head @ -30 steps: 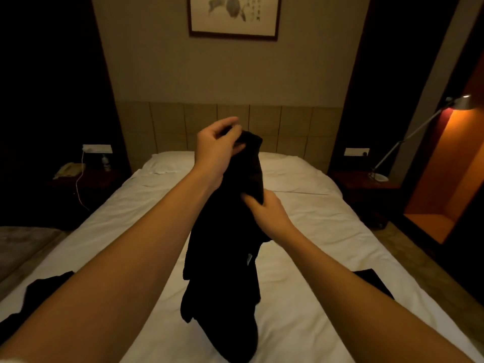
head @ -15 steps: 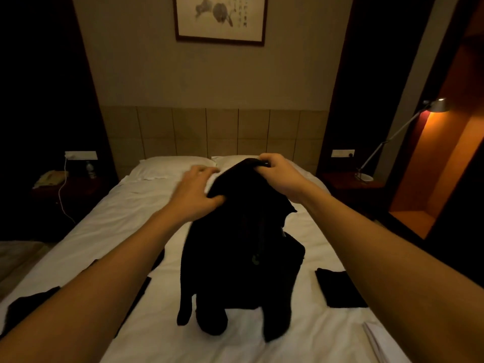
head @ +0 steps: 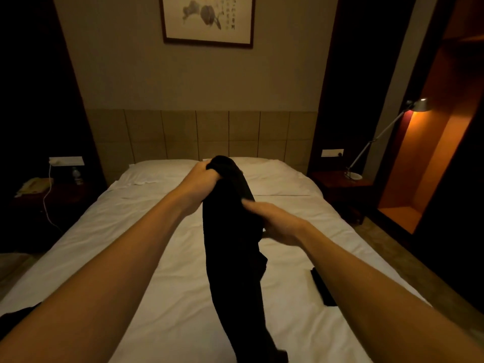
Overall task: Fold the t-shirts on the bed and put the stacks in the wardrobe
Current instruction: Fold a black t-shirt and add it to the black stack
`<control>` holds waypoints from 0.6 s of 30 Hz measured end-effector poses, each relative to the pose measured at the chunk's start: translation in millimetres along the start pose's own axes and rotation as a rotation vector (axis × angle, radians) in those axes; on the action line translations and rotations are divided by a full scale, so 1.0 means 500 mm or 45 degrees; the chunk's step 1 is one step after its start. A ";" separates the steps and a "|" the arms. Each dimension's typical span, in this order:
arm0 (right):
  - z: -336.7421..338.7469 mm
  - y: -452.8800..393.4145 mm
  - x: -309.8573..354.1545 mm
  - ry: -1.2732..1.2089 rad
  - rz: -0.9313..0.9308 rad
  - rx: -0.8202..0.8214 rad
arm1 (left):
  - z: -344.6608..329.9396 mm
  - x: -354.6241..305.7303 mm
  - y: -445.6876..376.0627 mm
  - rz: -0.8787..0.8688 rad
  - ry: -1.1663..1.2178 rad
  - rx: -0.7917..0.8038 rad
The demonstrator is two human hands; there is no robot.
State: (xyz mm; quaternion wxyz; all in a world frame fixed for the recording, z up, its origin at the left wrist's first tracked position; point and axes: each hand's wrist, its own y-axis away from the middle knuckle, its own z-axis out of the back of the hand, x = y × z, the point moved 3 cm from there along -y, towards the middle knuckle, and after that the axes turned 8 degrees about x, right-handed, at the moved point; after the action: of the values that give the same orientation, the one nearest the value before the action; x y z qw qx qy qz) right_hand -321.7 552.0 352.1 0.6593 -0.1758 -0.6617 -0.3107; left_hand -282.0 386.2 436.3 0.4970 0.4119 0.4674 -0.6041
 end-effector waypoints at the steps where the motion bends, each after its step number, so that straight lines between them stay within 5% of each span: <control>1: -0.004 -0.004 -0.013 -0.021 0.003 0.016 | 0.006 -0.003 0.003 0.015 0.003 -0.006; 7: -0.006 0.004 0.056 0.171 0.196 -0.201 | 0.067 0.033 0.022 0.116 0.089 -0.149; 14: -0.017 0.000 0.137 0.171 0.194 -0.176 | 0.133 0.111 0.056 0.232 -0.122 0.073; 18: -0.043 -0.014 0.165 0.270 0.165 -0.233 | 0.081 0.088 0.070 0.095 -0.301 0.249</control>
State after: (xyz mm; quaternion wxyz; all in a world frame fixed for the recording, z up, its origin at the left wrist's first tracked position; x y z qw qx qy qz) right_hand -315.5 518.5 430.6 0.7255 -0.2439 -0.5444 -0.3433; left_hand -256.1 334.9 397.7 0.5282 0.4015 0.3289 -0.6720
